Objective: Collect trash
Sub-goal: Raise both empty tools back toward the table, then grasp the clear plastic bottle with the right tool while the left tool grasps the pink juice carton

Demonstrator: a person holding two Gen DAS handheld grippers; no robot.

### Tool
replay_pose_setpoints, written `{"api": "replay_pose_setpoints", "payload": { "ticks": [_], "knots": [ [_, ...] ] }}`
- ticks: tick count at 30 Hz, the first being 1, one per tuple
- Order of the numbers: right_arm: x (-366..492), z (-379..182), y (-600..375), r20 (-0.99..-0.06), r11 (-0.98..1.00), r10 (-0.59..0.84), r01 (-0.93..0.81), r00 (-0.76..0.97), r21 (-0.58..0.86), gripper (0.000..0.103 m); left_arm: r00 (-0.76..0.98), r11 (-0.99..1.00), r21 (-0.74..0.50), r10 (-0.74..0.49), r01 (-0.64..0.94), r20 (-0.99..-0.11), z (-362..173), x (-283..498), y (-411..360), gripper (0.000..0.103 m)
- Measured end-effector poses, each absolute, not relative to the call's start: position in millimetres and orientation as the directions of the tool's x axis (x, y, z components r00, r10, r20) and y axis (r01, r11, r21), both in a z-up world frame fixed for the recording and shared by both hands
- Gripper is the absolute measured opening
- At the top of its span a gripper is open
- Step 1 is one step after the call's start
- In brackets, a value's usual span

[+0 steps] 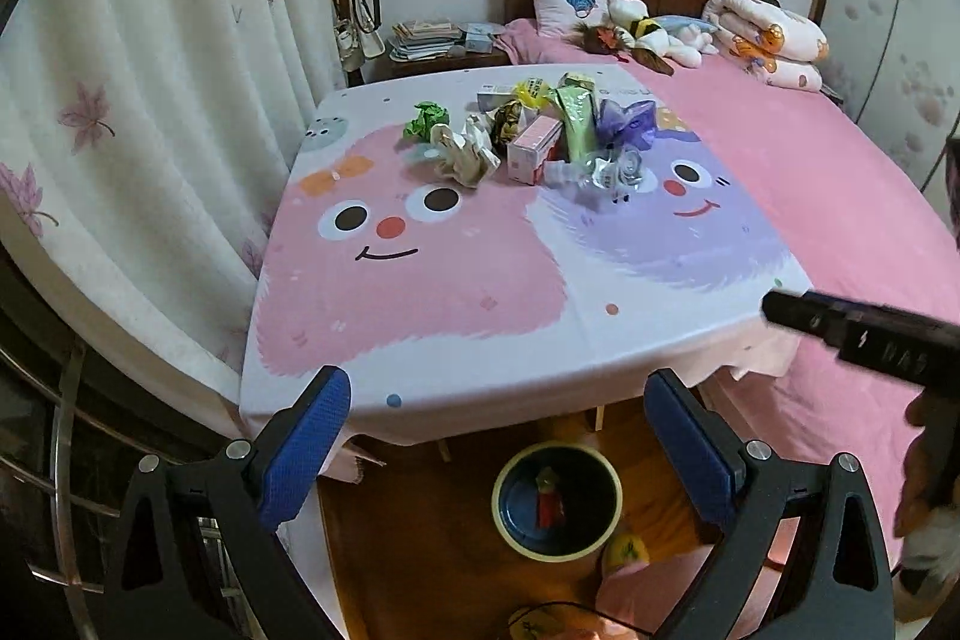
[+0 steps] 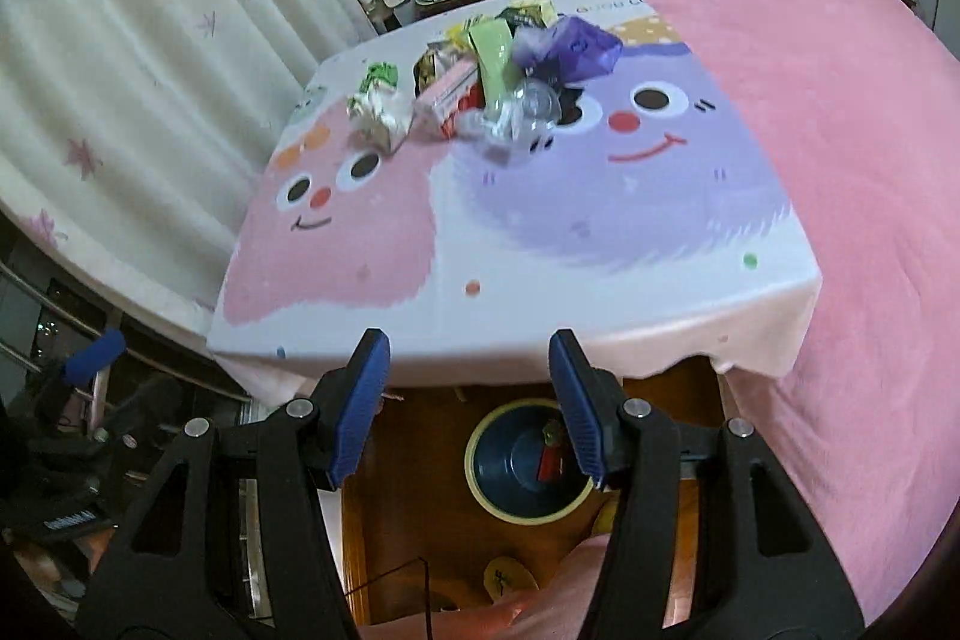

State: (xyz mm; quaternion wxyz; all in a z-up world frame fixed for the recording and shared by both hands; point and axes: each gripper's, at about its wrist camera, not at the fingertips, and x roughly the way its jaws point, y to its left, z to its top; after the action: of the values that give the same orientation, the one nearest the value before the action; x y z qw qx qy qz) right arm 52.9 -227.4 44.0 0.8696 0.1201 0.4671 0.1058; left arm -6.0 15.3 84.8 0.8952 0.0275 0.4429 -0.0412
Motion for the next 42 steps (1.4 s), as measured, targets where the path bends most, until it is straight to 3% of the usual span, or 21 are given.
{"api": "replay_pose_setpoints", "payload": {
  "ticks": [11, 22, 30, 36, 42],
  "knots": [
    [216, 33, -256, -0.819, 0.941, 0.339, -0.154, 0.463, 0.302, 0.052, 0.566, 0.999, 0.024, 0.007, 0.022, -0.824, 57, 96, 8, 0.097],
    [412, -33, -261, -0.899, 0.908, 0.402, -0.198, 0.173, 0.369, 0.052, 0.488, 0.994, 0.014, 0.068, -0.113, -0.870, 25, 233, -38, 0.097],
    [443, -83, -223, -0.923, 0.874, 0.382, -0.308, -0.045, 0.377, 0.044, 0.443, 0.984, 0.033, 0.107, -0.173, -0.890, 7, 281, -50, 0.096],
    [430, -106, -214, -0.903, 0.832, 0.409, -0.353, -0.130, 0.427, 0.024, 0.427, 0.984, 0.043, 0.115, -0.175, -0.897, -1, 297, -55, 0.096],
    [407, -97, -230, -0.886, 0.811, 0.455, -0.370, -0.088, 0.453, 0.023, 0.427, 0.990, 0.070, 0.115, -0.120, -0.897, -2, 318, -69, 0.096]
  ]
}}
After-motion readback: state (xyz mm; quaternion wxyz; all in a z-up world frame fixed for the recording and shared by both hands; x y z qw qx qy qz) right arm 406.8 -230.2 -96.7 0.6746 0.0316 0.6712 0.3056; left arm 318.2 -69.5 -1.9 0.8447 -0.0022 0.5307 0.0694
